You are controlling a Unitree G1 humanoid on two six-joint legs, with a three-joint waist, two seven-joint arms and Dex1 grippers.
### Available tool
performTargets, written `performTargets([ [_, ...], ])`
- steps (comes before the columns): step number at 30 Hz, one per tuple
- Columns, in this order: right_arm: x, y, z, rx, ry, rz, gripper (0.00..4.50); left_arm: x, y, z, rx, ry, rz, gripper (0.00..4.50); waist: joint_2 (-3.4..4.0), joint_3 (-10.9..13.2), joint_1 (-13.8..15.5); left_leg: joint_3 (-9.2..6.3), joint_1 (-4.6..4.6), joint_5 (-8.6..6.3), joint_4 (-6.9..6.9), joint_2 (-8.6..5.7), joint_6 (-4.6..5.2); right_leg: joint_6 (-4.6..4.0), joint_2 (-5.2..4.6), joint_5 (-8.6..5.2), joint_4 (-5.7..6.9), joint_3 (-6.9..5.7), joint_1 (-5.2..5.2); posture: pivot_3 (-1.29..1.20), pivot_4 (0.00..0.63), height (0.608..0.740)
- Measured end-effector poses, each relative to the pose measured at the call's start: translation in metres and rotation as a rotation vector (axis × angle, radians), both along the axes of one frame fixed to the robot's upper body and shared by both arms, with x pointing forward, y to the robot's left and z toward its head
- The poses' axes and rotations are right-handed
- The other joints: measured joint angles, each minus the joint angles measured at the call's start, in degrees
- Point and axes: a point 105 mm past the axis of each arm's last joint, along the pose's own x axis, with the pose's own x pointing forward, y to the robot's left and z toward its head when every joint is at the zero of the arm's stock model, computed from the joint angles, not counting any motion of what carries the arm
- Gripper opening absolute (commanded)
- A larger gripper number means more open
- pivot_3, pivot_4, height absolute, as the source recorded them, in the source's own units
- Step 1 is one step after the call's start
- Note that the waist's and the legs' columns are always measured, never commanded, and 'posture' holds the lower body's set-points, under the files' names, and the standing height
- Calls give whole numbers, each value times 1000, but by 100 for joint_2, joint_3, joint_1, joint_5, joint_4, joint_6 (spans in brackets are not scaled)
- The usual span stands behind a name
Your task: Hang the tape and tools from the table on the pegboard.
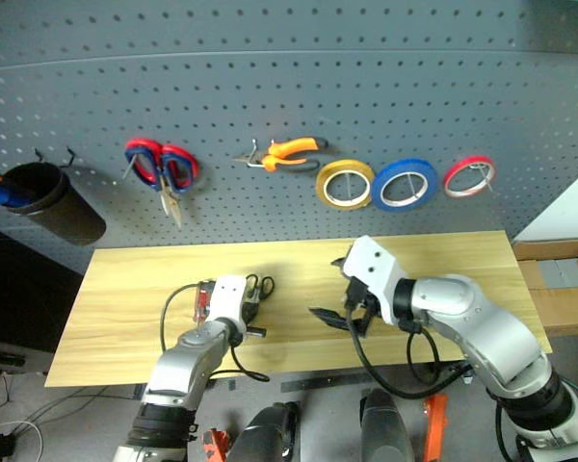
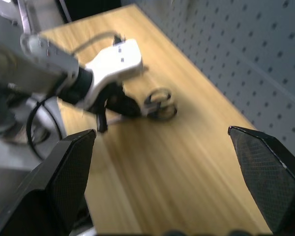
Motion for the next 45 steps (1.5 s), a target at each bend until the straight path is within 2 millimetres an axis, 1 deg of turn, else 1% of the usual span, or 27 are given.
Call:
performTargets([
  [3, -6, -4, -3, -46, 19, 36, 4500, 3, 4, 11, 20, -47, -15, 213, -1, 1, -2, 0, -4, 0, -2, 1, 0, 0, 0, 0, -6, -3, -2, -126, 280, 740],
  [7, -9, -3, -5, -59, 27, 61, 4500, 5, 11, 27, 44, -124, -25, 213, -2, 1, -5, 0, -5, 0, -3, 1, -1, 0, -1, 0, -7, -2, -2, -124, 278, 740],
  [11, -9, -3, -4, -63, 12, 64, 4500, 3, 20, 47, 70, -231, -48, 213, -2, 1, -3, -1, -5, 1, -3, 2, -3, 0, -2, 0, -9, -4, -2, -123, 275, 740],
  [15, -10, -2, -3, -60, 9, 82, 4500, -1, 25, 64, 62, -327, -70, 213, -3, 1, 3, -1, -6, 1, -3, 1, -4, 1, -3, 0, -12, -4, -2, -122, 274, 740],
  [17, -11, -2, -3, -59, 8, 93, 4500, -4, 27, 71, 44, -370, -73, 213, -3, 1, 4, -1, -7, 1, -3, 1, -3, 1, -4, 1, -12, -5, -2, -122, 273, 740],
  [21, -12, -3, 1, -51, 4, 112, 4500, -23, 29, 91, 9, -490, -133, 213, -3, 2, -7, -3, -8, 0, -8, 4, -3, 1, -3, 1, -25, -4, -2, -115, 269, 740],
  [26, -11, -4, 11, -42, -19, 137, 4500, -39, 30, 114, 4, -591, -159, 213, -3, 2, 18, -4, -13, -2, -7, 3, 1, 12, -3, 11, -53, -10, 9, -93, 259, 740],
  [30, -5, -10, 12, -48, -24, 130, 4500, -44, 37, 135, 45, -664, -148, 213, -3, 1, 53, -2, -14, -3, -8, 2, 2, 13, -3, 11, -55, -10, 8, -69, 248, 740],
  [32, -2, -12, 12, -52, -25, 130, 4500, -46, 38, 144, 57, -697, -149, 213, -3, 1, 73, 1, -14, -3, -9, 2, 3, 13, -3, 12, -57, -9, 8, -62, 244, 740],
  [37, -1, -11, 18, -52, -48, 166, 4500, -53, 32, 160, 68, -755, -171, 213, -4, 1, 130, 1, -16, -3, -9, 2, 3, 13, -3, 12, -60, -10, 7, -45, 237, 740],
  [43, 0, -11, 19, -50, -48, 187, 4500, -58, 36, 179, 74, -827, -144, 213, -7, -4, 184, 1, -16, -3, -7, 2, 2, 14, -3, 12, -58, -11, 8, -23, 220, 740],
  [45, 2, -12, 19, -48, -51, 186, 4500, -57, 39, 189, 62, -867, -119, 213, -11, -8, 216, 1, -16, -3, -6, 2, 2, 13, -3, 12, -56, -12, 7, -16, 214, 740],
])
